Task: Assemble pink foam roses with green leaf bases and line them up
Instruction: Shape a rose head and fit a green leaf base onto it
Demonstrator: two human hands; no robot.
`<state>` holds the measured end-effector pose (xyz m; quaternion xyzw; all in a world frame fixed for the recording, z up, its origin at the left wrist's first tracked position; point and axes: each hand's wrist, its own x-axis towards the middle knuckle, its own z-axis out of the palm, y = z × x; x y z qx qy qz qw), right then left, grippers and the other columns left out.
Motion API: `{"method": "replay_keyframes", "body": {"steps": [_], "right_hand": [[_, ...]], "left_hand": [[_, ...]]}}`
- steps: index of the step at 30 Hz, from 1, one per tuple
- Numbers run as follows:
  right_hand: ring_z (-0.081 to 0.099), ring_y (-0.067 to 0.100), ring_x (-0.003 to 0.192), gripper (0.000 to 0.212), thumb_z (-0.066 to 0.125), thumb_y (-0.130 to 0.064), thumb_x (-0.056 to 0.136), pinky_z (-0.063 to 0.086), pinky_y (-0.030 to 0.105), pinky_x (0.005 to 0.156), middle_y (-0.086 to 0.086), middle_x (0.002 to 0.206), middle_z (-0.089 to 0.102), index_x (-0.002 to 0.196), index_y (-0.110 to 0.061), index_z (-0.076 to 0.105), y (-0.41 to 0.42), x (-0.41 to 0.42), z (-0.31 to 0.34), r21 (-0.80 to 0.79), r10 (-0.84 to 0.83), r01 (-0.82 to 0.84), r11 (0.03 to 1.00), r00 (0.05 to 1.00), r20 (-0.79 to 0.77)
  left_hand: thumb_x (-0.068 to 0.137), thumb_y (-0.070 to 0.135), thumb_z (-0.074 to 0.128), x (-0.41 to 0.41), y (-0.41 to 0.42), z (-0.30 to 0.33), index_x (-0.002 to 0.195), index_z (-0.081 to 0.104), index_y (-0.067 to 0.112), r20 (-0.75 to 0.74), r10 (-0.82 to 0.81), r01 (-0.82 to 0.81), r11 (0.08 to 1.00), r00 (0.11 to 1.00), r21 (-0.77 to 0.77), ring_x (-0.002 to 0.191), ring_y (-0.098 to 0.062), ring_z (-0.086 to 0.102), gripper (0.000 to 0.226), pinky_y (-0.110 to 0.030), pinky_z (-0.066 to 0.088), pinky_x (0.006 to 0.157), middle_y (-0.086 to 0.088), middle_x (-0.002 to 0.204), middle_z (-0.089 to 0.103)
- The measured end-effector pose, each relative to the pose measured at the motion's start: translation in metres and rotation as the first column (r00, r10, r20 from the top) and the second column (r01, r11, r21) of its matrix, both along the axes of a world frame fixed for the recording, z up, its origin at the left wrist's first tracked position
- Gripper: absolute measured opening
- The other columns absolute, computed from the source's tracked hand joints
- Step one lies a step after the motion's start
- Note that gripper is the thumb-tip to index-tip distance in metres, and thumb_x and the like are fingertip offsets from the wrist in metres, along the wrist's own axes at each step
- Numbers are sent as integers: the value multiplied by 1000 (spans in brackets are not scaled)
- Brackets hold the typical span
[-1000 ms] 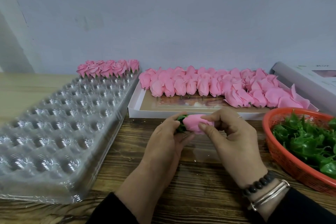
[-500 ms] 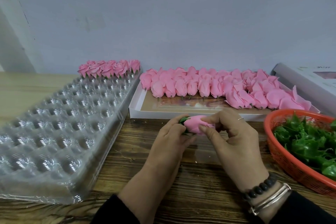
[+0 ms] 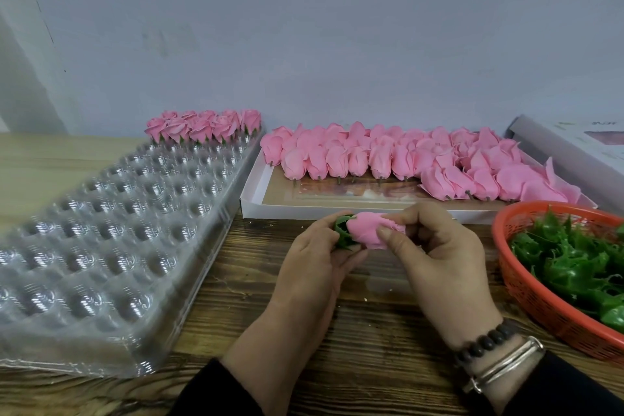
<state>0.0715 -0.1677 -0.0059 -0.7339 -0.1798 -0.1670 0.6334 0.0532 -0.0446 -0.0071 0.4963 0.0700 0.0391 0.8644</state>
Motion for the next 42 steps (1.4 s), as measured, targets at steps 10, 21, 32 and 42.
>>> {"method": "replay_keyframes", "body": {"steps": [10, 21, 32, 42], "right_hand": [[51, 3, 68, 32, 72, 5, 73, 39, 4, 53, -8, 72, 53, 72, -25, 62, 1, -3, 2, -219, -17, 66, 973, 976, 219], [55, 7, 69, 41, 72, 2, 73, 42, 9, 60, -6, 71, 59, 65, -35, 56, 2, -1, -1, -145, -53, 73, 987, 989, 136], [52, -1, 72, 30, 73, 2, 73, 39, 6, 66, -13, 69, 52, 72, -25, 61, -1, -3, 5, -257, -28, 82, 963, 977, 209], [52, 4, 74, 16, 64, -13, 78, 40, 9, 65, -11, 75, 52, 74, -27, 57, 3, -18, 17, -467, 231, -102, 878, 946, 228]], "left_hand": [[87, -12, 32, -2, 0, -4, 115, 56, -2, 72, -113, 102, 985, 991, 139, 112, -34, 58, 38, -33, 49, 95, -29, 116, 60], [89, -11, 38, -5, -7, -7, 118, 55, 10, 106, -182, 139, 936, 978, 323, 110, -31, 59, 39, -38, 51, 89, -21, 115, 62], [81, 0, 62, -4, 4, -4, 115, 47, 27, 151, -111, -56, 596, 982, 801, 77, -1, 57, 46, -11, 46, 69, -2, 103, 60], [76, 9, 65, -9, 3, 1, 80, 59, 20, 216, -59, -169, 442, 975, 881, 77, -12, 59, 13, -18, 47, 62, 0, 83, 64]]}}
